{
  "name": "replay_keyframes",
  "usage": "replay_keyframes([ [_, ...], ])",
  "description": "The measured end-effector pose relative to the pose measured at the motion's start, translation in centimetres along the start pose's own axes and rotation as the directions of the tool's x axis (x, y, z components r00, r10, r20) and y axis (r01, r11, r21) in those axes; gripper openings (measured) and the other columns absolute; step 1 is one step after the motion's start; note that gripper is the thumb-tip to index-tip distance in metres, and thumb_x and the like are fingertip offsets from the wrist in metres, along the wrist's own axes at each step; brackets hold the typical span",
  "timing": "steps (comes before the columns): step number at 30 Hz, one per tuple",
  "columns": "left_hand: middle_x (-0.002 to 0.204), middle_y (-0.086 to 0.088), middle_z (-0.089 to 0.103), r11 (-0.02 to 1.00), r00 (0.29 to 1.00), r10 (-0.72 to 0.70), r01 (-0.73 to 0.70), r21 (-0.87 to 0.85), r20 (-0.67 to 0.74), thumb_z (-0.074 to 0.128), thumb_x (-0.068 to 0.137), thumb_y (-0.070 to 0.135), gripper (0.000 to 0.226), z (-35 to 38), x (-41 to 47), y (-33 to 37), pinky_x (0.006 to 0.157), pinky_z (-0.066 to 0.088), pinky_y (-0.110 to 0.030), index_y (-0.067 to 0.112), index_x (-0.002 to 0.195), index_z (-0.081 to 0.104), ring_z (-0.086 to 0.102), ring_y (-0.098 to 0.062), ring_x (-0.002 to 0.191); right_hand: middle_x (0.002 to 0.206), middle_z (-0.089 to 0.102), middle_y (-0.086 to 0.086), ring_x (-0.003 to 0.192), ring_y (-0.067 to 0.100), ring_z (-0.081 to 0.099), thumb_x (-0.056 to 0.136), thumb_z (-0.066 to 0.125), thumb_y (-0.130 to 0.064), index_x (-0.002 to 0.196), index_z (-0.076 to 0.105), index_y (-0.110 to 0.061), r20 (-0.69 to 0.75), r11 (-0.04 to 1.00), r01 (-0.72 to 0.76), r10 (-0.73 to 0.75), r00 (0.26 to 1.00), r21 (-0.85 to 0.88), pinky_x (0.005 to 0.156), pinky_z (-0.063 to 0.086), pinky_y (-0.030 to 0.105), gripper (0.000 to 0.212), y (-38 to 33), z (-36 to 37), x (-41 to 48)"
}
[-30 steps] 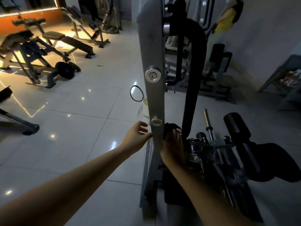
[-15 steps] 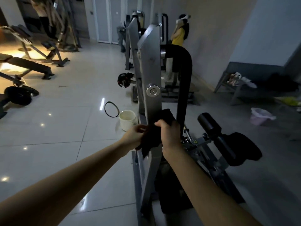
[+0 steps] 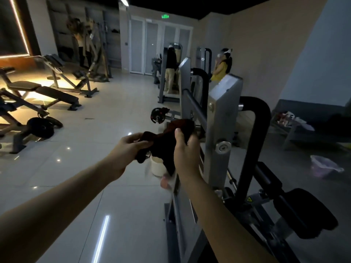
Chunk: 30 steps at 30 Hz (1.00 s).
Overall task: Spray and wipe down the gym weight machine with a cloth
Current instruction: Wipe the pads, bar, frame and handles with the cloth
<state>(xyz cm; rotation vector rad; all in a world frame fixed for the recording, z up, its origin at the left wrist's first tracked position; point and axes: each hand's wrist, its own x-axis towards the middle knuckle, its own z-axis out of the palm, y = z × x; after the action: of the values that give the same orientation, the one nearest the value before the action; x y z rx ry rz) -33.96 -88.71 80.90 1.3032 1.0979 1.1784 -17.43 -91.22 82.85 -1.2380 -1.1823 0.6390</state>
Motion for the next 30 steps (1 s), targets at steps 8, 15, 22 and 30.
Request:
replay_keyframes([
  [8, 0.081, -0.013, 0.063, 0.995, 0.995, 0.073, -0.068, 0.078, -0.066, 0.056, 0.075, 0.0, 0.03, -3.0, 14.3, 4.3, 0.051, 0.033, -0.027, 0.003, 0.1, 0.072, 0.053, -0.02, 0.064, 0.16, 0.035, 0.009, 0.145, 0.02, 0.037, 0.099, 0.061, -0.028, 0.159, 0.023, -0.013, -0.211, 0.999, 0.002, 0.007, 0.978, 0.043, 0.102, 0.032, 0.012, 0.073, 0.2, 6.6, 8.8],
  [15, 0.077, -0.008, 0.069, 0.998, 0.997, 0.038, -0.035, -0.048, 0.06, 0.06, 0.102, 0.019, 0.015, -3.8, 26.0, 3.8, 0.045, 0.047, -0.023, 0.01, 0.1, 0.072, 0.065, -0.014, 0.053, 0.166, 0.02, 0.012, 0.152, 0.019, 0.018, 0.102, 0.05, -0.006, 0.159, 0.013, -0.004, -0.319, 0.979, 0.15, -0.187, 0.929, -0.137, 0.115, 0.013, 0.014, 0.069, -2.0, 9.7, 16.0],
  [22, 0.096, -0.019, 0.077, 0.993, 0.933, 0.011, -0.053, 0.107, 0.361, 0.07, 0.091, 0.01, 0.014, -3.7, 35.2, 5.4, 0.084, 0.058, -0.043, 0.009, 0.102, 0.079, 0.073, -0.034, 0.089, 0.16, 0.027, 0.015, 0.142, 0.032, 0.035, 0.096, 0.057, -0.026, 0.16, 0.011, -0.016, -0.069, 0.544, 0.055, -0.205, 0.976, -0.837, 0.111, 0.037, 0.038, 0.079, -3.1, 10.7, 27.2],
  [30, 0.111, 0.007, 0.074, 0.63, 0.544, -0.026, -0.643, 0.436, 0.838, 0.073, 0.089, 0.011, 0.02, -4.2, 44.5, 4.3, 0.081, 0.048, -0.007, 0.017, 0.107, 0.079, 0.065, 0.0, 0.097, 0.115, 0.066, 0.01, 0.104, 0.032, 0.065, 0.094, 0.064, -0.033, 0.12, 0.061, -0.011, -0.206, -0.123, -0.186, 0.185, 0.961, -0.975, 0.072, 0.048, 0.035, 0.035, 1.5, 13.5, 35.0],
])
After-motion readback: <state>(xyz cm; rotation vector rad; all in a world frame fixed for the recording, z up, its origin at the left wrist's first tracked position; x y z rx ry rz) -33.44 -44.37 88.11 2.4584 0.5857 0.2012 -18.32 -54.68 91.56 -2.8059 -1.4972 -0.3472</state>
